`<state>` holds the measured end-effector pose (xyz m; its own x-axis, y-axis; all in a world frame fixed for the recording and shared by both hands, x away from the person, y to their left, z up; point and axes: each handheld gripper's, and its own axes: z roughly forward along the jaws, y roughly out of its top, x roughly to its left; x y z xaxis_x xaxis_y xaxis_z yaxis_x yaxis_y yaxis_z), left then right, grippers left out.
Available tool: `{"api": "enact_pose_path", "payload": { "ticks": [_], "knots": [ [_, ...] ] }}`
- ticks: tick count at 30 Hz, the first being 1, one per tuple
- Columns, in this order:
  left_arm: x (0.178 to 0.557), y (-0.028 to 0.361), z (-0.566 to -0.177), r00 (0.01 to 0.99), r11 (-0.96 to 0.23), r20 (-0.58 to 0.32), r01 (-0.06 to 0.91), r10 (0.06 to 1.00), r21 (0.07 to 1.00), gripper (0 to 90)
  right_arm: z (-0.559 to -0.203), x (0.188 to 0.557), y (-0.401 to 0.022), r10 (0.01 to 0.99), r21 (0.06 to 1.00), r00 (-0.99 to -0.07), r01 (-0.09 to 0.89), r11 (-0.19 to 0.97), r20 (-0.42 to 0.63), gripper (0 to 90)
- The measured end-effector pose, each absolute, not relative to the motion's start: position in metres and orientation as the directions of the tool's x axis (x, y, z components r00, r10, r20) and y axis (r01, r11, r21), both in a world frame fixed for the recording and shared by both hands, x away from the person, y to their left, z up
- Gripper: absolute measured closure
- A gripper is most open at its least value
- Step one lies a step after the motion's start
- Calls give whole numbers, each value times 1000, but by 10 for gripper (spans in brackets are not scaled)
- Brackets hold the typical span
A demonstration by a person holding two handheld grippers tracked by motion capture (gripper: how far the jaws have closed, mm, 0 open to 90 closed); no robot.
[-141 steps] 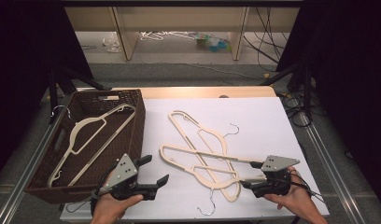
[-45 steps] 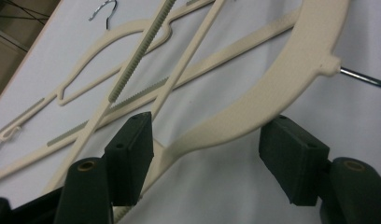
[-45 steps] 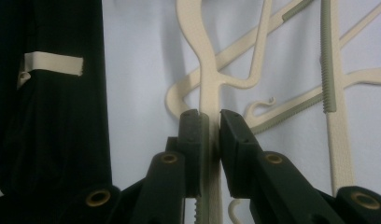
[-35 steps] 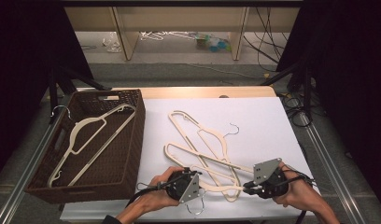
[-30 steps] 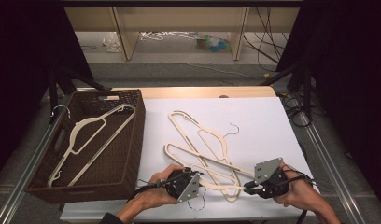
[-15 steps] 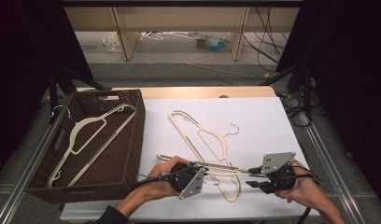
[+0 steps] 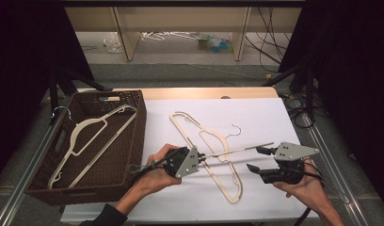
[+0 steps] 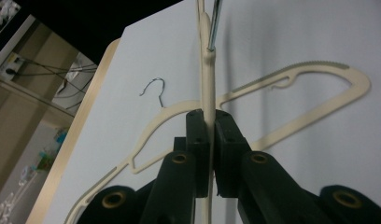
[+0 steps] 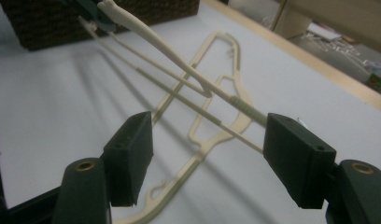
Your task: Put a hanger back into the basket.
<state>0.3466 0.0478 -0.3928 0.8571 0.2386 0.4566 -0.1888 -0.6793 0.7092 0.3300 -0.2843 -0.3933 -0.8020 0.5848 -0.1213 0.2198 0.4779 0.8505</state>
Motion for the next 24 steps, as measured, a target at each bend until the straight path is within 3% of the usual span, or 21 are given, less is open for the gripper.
{"api": "enact_pose_path", "payload": {
  "ticks": [4, 6, 9, 14, 24],
  "knots": [
    [351, 57, -384, 859, -648, 410, -128, 306, 751, 860, -392, 327, -286, 607, 879, -788, 212, 427, -104, 308],
    [354, 66, -374, 864, -604, 341, -55, 370, 795, 860, -394, 326, -285, 608, 887, -788, 206, 414, -101, 297],
    [355, 71, -367, 855, -580, 323, -33, 405, 814, 860, -397, 325, -283, 604, 883, -793, 221, 414, -85, 292],
    [352, 90, -342, 842, -456, 193, 69, 503, 887, 860, -411, 323, -277, 586, 866, -808, 247, 435, -64, 277],
    [347, 122, -293, 854, -335, 36, 164, 519, 928, 860, -419, 323, -276, 578, 852, -814, 266, 451, -52, 274]
  ]
}}
